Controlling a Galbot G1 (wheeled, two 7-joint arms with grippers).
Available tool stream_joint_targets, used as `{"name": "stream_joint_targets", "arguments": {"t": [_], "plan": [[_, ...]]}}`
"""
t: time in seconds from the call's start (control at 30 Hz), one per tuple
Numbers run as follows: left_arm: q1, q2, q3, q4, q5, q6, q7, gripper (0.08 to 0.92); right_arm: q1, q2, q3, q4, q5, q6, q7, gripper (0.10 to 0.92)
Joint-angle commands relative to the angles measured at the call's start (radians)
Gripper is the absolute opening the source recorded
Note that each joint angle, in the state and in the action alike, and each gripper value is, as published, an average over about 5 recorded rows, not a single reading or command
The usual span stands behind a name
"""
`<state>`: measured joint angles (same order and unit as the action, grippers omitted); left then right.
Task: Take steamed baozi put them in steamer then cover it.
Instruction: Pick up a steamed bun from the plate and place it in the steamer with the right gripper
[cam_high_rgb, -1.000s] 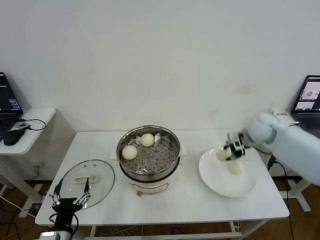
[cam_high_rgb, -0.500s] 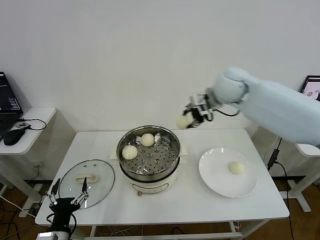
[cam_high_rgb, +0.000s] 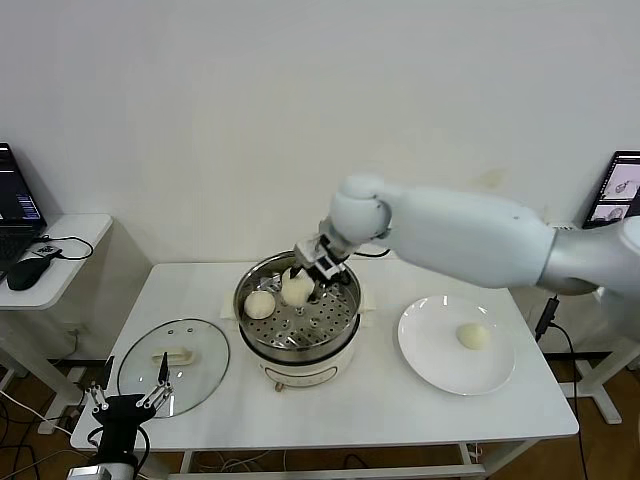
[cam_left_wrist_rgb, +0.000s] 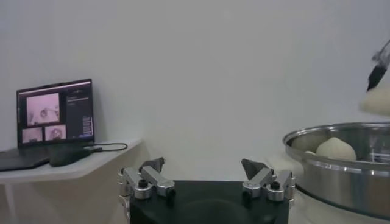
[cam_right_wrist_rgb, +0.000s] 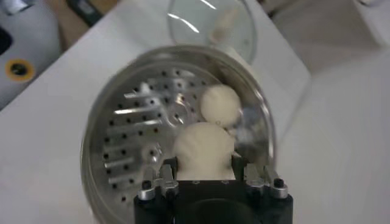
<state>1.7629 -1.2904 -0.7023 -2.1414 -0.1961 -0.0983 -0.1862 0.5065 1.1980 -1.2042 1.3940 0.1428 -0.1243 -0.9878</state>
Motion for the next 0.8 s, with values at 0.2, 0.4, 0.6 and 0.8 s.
{"name": "stream_joint_targets", "arguments": {"t": [0.2, 0.4, 0.6, 0.8], "plan": [[0.002, -0.013, 0.003, 0.003, 0.003, -0.004, -0.002, 0.823, -0.062, 0.105, -0.056, -0.069, -0.195, 0.217, 0.005, 0.585], [0.005, -0.016, 0.003, 0.004, 0.003, -0.011, -0.003, 0.823, -0.066, 0.124, -0.057, -0.097, -0.262, 0.262, 0.000, 0.593], [0.008, -0.018, 0.004, 0.010, 0.003, -0.021, -0.005, 0.823, -0.063, 0.121, -0.064, -0.087, -0.265, 0.272, -0.009, 0.601], [0.007, -0.022, 0.008, 0.008, 0.005, -0.021, -0.005, 0.823, -0.060, 0.107, -0.063, -0.072, -0.257, 0.278, -0.007, 0.674]]}}
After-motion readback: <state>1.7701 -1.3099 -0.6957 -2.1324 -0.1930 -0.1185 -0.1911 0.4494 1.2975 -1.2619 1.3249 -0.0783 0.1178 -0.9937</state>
